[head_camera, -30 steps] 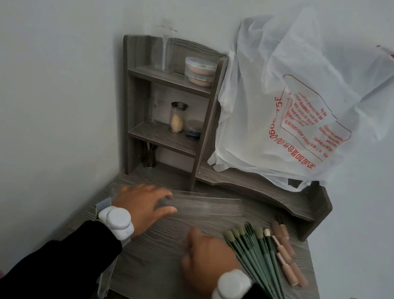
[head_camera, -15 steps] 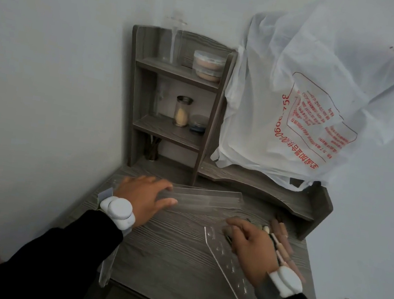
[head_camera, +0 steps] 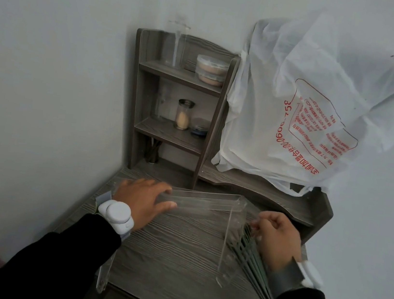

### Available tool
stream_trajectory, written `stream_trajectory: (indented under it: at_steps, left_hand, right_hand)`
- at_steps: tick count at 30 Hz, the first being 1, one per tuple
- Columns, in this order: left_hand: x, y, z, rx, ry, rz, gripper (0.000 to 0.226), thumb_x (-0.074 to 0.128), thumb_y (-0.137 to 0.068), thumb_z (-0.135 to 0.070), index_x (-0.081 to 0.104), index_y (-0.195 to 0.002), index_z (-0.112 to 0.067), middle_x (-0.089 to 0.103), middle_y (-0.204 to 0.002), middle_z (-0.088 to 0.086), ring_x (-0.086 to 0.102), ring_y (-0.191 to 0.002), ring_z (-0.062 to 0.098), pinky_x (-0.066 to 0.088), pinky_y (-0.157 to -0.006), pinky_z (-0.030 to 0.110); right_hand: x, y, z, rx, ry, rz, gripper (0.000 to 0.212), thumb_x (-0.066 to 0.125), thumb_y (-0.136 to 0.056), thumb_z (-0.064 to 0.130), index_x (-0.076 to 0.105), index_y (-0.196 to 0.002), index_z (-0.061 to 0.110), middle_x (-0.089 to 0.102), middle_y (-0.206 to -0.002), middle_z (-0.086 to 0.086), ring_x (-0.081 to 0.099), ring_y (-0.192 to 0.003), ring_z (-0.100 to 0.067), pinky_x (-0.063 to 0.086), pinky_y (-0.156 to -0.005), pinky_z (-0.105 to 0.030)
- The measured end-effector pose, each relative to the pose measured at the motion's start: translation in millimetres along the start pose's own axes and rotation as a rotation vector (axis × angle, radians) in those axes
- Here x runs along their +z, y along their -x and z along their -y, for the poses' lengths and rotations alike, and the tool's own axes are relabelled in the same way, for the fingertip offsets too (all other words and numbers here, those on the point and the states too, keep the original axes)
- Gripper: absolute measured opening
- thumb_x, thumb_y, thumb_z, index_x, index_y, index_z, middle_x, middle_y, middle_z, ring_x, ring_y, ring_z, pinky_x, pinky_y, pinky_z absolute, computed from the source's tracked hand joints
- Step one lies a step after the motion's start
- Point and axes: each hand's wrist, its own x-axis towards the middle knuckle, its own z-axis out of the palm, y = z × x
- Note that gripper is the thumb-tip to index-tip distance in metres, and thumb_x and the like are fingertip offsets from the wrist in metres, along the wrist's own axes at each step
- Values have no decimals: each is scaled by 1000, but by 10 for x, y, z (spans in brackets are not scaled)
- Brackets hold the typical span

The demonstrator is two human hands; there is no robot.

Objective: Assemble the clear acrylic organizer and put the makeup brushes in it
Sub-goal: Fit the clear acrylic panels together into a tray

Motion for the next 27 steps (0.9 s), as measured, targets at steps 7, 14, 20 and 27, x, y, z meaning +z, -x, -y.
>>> stream_trajectory:
  at_steps: [7,14,20,27]
  left_hand:
    - [-18,6,1,-10,26,-9,48,38,-86,-74,50,-122,-45,61,-114,-16,54,-112,14,36,-99,41]
    - [-70,39,-53,-1,32,14,49,40,-85,-74,52,-122,-45,59,-108,-18,54,-110,11,35,-99,39]
    - [-43,13,-48,-8,40,-37,62,32,-73,-82,53,-118,-46,58,-100,-21,55,-108,10,37,-97,37]
    - [-55,25,-39,5,45,-10,48,41,-83,-75,52,-119,-46,50,-94,-23,53,-106,10,35,-95,38]
  right_hand:
    - [-142,-79,168,-54,-208,-161,5,77,-80,26,79,-84,28,67,-54,-6,56,-42,-22,51,-57,-38]
    - [-186,69,350,-295,-233,-156,11,71,-89,28,77,-97,31,73,-70,-6,66,-59,-24,55,-62,-40]
    - [-274,206,530,-332,-211,17,7,71,-90,24,70,-89,17,75,-80,-11,73,-71,-26,56,-55,-37]
    - [-412,79,502,-208,-270,-3,52,65,-86,-9,55,-128,20,73,-97,-7,70,-67,-15,56,-49,-26]
